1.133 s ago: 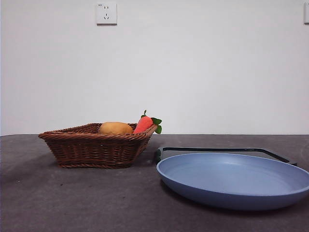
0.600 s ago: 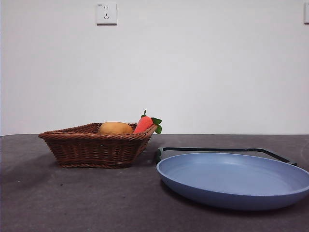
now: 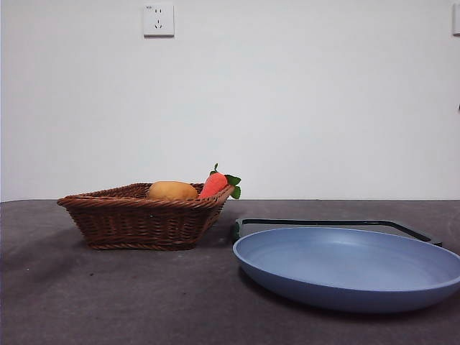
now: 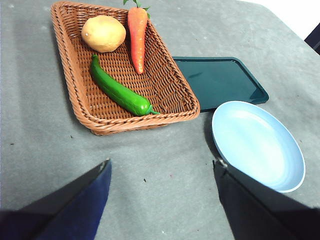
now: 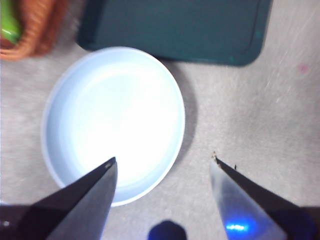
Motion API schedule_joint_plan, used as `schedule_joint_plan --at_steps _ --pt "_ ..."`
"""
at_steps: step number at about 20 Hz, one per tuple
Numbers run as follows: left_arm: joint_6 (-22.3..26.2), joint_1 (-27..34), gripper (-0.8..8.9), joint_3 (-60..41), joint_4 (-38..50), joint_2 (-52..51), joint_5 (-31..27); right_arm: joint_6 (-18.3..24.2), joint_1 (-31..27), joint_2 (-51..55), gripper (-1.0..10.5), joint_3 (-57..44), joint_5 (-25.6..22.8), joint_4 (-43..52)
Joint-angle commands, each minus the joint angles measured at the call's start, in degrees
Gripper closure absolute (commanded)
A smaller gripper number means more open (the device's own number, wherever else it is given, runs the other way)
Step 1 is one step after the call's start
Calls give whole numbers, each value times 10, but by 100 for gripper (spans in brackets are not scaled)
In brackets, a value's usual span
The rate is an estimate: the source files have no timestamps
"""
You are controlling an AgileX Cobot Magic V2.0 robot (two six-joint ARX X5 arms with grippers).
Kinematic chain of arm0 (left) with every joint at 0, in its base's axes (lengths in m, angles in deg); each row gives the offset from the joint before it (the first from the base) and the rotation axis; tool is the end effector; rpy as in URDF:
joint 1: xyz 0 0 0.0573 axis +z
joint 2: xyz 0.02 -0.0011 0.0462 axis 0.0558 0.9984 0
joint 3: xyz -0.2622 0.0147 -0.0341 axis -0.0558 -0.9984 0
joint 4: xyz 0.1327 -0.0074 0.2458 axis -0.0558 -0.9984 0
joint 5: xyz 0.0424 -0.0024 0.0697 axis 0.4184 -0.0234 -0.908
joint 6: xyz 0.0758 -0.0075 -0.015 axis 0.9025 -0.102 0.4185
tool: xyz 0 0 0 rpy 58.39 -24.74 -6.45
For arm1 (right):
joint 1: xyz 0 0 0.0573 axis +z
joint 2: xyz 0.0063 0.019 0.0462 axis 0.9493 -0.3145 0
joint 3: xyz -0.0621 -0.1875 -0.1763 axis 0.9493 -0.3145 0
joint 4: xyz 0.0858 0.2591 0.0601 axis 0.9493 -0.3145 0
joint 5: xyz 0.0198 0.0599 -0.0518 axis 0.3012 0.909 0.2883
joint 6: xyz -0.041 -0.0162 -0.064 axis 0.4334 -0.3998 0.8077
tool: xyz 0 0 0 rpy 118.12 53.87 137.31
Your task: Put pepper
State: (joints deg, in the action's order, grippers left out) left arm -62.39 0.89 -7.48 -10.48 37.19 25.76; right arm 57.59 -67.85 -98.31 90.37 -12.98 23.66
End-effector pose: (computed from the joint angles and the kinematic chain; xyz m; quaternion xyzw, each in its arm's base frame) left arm 0.1622 -0.0367 0.2543 -0.1033 0.2668 -0.2459 0.9261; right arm 0.2191 0.0358 0.2389 0.0642 0.4764 0.1780 0.8586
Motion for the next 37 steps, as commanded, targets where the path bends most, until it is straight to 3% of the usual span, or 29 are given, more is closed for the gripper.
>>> schedule_joint_plan --at_steps 1,12,17,21,23,28,32,37 --pt "5 2 453 7 6 2 3 -3 9 -63 623 9 0 26" --pt "5 2 453 7 5 2 2 10 35 -286 625 9 -1 143" --pt "5 2 453 7 5 2 2 14 51 -330 703 9 -1 161" --pt "4 2 453 7 5 2 2 14 54 -346 869 9 -1 162" --pt "-6 1 453 7 5 2 2 14 54 -346 945 9 0 163" --pt "-25 0 454 7 7 4 -1 2 54 -331 943 9 0 159" --pt "-52 -22 454 38 9 65 -6 -4 52 -260 943 12 -1 143" --pt "-64 -102 454 150 10 223 -113 -10 52 -144 943 15 -2 106"
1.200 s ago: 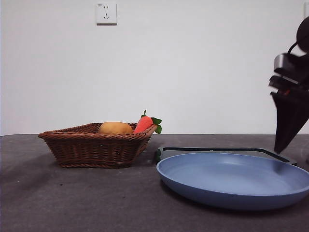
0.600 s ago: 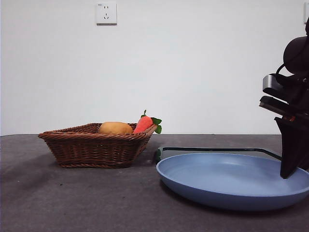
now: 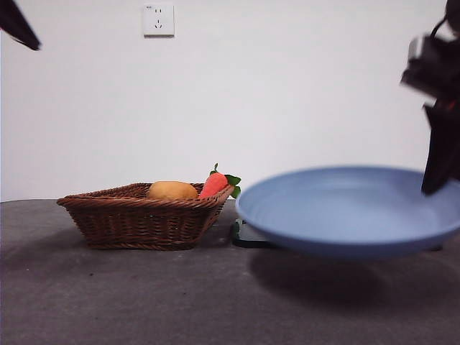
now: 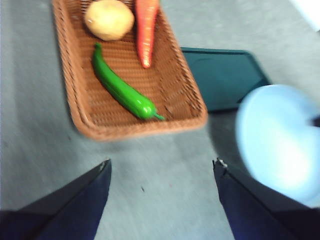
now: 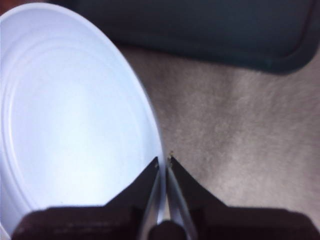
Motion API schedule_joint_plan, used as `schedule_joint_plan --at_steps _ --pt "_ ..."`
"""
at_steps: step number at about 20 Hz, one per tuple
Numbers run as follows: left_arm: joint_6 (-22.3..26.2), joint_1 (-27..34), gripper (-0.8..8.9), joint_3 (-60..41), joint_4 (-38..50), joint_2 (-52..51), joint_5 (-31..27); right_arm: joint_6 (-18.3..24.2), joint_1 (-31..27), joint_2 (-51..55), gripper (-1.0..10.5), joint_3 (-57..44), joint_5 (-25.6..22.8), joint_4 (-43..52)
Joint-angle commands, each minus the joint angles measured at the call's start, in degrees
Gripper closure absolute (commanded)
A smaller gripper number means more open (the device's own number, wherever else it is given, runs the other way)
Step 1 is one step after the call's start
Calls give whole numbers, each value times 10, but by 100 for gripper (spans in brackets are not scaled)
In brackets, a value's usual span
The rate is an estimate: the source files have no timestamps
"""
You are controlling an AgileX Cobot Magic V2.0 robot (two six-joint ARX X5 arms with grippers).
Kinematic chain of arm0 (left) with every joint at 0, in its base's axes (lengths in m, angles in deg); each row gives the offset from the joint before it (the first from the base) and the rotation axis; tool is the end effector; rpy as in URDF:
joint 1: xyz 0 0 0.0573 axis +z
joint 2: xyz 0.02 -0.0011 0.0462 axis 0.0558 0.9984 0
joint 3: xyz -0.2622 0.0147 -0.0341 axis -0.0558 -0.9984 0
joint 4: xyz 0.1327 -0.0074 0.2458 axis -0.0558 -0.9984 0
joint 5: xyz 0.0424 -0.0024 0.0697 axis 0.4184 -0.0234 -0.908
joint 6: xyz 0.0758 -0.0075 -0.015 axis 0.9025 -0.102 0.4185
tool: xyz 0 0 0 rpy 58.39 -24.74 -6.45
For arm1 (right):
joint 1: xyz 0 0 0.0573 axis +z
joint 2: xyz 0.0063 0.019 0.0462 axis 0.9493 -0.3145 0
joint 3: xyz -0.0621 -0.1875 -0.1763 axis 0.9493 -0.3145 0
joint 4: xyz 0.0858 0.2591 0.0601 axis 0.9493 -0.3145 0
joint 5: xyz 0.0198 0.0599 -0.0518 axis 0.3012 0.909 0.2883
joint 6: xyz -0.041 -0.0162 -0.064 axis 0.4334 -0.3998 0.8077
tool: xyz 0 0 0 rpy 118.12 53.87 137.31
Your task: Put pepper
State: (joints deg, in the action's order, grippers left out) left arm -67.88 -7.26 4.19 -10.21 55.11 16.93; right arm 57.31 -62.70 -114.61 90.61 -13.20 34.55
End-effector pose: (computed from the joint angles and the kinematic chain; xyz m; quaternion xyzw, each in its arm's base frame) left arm 0.2111 -0.0607 0.2759 -0.1122 0.3330 -0.2181 0.9105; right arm 0.2675 0.0633 0.1873 0.0474 0.5183 0.2081 0.8282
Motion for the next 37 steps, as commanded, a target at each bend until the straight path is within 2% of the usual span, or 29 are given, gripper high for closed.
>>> schedule_joint_plan --at_steps 1,5,8,11,15,21,29,35,37 --pt "-14 -35 454 57 8 79 -43 -10 0 39 943 13 0 -7" --pt "-28 -83 454 164 6 243 -119 -16 -7 118 943 26 -1 -28" --pt "-45 -105 454 237 2 350 -130 -16 -16 160 943 47 -1 -47" --pt "-59 -122 454 297 2 441 -169 -18 -19 194 943 61 -1 -57" --pt "-78 -125 454 353 -14 539 -184 -20 -19 220 943 61 -1 -63" --pt "-102 -125 454 359 3 616 -212 -17 -18 223 943 61 3 -68" --pt "-120 -127 454 359 28 666 -212 -13 -18 223 943 61 3 -68" --pt "-150 -127 615 359 28 670 -206 -9 -18 223 943 61 3 -68" --pt "-151 -127 663 359 32 670 -181 -5 -18 223 943 61 2 -68"
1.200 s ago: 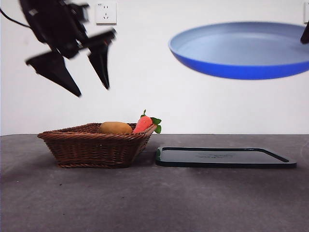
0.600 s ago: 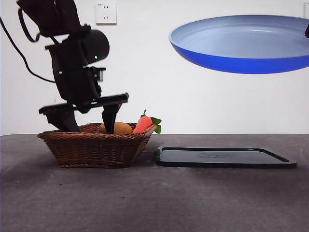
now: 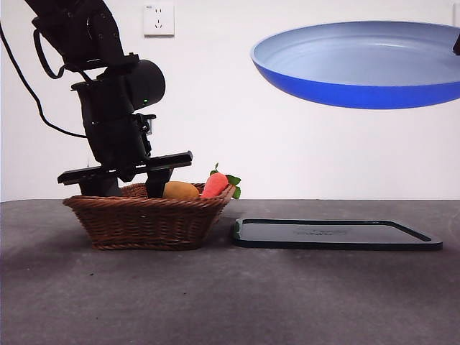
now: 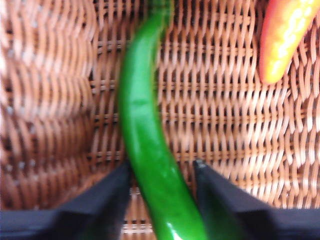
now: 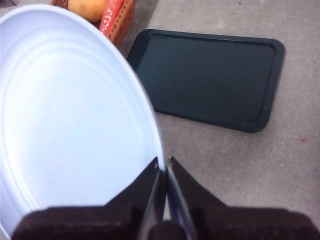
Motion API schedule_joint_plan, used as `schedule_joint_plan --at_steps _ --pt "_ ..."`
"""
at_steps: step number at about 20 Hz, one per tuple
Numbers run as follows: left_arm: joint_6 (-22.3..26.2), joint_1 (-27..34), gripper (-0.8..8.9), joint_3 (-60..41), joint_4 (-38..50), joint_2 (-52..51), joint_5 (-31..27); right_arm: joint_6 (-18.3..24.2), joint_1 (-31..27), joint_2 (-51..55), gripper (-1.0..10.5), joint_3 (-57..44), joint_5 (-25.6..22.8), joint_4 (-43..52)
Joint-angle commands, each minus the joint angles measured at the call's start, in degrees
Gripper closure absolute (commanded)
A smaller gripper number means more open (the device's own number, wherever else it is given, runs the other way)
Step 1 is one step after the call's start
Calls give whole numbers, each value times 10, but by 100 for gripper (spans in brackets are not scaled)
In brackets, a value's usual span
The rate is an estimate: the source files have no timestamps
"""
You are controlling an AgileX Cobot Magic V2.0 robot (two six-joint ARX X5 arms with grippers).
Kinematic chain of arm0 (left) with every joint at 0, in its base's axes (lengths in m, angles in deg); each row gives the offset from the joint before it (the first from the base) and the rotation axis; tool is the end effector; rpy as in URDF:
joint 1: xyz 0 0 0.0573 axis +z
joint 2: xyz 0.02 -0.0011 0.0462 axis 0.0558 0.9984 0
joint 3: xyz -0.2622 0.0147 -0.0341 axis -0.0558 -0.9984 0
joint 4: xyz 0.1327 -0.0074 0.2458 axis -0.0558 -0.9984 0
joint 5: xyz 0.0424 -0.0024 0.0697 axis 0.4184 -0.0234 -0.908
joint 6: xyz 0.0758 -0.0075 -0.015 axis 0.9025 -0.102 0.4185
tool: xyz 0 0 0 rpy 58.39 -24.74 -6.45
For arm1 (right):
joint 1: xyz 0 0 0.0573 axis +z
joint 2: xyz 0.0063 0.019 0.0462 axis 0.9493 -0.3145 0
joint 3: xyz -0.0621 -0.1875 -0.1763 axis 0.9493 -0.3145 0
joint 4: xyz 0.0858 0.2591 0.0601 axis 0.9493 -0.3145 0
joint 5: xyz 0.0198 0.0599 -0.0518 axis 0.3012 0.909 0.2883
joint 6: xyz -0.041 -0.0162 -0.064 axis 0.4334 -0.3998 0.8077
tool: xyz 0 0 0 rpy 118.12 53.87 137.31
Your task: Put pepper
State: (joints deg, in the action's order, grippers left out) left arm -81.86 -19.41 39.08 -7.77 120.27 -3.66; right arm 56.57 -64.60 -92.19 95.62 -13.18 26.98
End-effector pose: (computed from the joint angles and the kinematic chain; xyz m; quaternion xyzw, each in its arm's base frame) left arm 0.4093 -0.1696 0.1362 -0.0740 0.5427 -0.0453 0.8354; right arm 0.2093 0.0470 0.2974 0.0454 0.3646 0.2098 0.9061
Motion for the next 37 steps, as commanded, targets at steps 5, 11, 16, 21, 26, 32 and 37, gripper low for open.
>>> schedule_joint_plan --at_steps 5,11,16,21,26,32,37 --pt "-22 -5 666 10 8 7 28 3 1 -2 943 10 2 8" --pt "-22 -5 676 10 7 -48 38 2 1 -9 943 10 1 8" --pt "-19 -7 676 10 4 -120 84 -12 1 -50 943 10 1 9" --pt "-19 -28 676 10 4 -191 175 -40 2 -138 943 10 3 48" --pt "-17 -98 675 10 0 -213 234 -94 14 -237 943 10 28 108" --pt "66 -194 675 10 -36 -174 122 -119 36 -261 943 10 48 126" --pt "84 -217 675 10 -48 -127 69 -123 55 -261 943 10 48 114"
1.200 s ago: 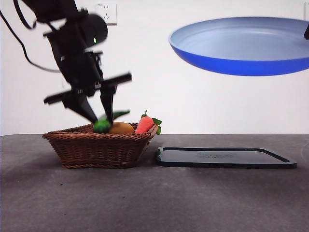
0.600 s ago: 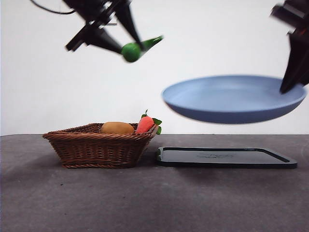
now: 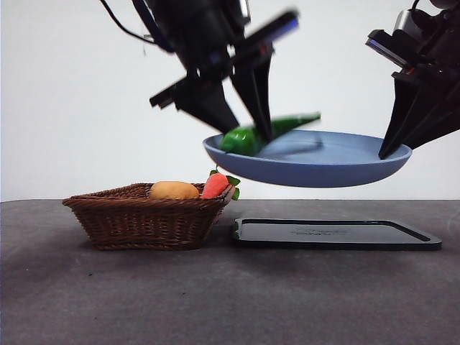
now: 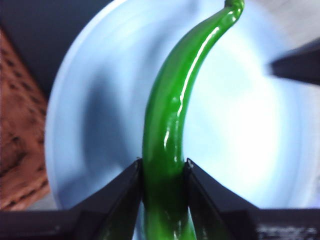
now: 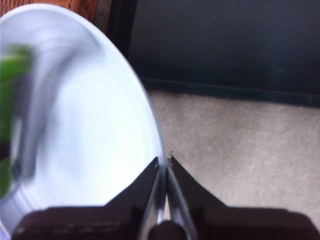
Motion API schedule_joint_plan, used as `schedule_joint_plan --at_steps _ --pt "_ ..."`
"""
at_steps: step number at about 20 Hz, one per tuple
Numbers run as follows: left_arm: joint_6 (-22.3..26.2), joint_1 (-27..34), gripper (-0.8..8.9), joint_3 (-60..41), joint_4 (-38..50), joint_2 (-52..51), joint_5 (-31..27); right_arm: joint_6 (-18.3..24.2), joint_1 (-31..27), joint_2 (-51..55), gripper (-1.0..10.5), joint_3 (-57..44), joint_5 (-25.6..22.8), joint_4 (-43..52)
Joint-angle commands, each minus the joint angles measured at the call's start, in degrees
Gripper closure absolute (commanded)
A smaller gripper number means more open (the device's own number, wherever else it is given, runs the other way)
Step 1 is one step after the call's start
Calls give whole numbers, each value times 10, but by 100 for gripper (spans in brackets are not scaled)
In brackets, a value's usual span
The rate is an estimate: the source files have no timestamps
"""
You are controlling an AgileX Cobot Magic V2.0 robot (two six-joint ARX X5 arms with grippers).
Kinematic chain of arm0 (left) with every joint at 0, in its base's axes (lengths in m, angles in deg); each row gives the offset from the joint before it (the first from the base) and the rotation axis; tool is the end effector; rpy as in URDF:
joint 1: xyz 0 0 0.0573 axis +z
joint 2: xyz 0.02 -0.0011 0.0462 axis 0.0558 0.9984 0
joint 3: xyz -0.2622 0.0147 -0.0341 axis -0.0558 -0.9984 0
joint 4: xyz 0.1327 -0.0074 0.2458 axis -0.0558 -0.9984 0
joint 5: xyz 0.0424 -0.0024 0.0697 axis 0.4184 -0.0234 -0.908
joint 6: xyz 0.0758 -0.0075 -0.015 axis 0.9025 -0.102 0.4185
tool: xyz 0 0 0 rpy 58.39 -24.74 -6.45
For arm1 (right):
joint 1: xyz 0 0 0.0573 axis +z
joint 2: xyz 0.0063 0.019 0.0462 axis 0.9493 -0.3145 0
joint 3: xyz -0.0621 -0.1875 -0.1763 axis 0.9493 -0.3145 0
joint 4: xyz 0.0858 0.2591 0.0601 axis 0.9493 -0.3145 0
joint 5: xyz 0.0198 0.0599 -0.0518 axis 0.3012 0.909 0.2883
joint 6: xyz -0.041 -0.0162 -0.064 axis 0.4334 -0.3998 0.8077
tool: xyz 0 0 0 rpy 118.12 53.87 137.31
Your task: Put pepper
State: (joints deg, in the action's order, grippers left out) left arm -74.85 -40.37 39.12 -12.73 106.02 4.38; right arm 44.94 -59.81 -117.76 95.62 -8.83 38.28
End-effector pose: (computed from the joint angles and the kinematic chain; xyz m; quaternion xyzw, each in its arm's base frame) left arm 0.2936 -0.2904 0.2331 0.0174 0.4916 -0.3090 0.8140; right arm 0.2880 0.0864 0.2078 0.1396 0.5017 0.2148 0.8263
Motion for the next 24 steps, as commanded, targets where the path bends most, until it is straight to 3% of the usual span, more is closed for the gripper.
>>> schedule_joint_plan --at_steps 1,5,11,17,24 --pt "16 -8 673 10 0 19 -14 -7 11 -5 943 10 5 0" --pt "16 -10 667 10 -6 23 -13 -8 19 -5 943 10 5 -5" --pt "16 -12 539 10 -17 21 -7 -8 19 -5 943 10 5 -17" --pt "31 -11 539 10 -31 -28 7 -8 16 -5 943 10 2 -22" --pt "76 -11 540 10 -74 -161 4 -17 -56 -16 944 19 -2 16"
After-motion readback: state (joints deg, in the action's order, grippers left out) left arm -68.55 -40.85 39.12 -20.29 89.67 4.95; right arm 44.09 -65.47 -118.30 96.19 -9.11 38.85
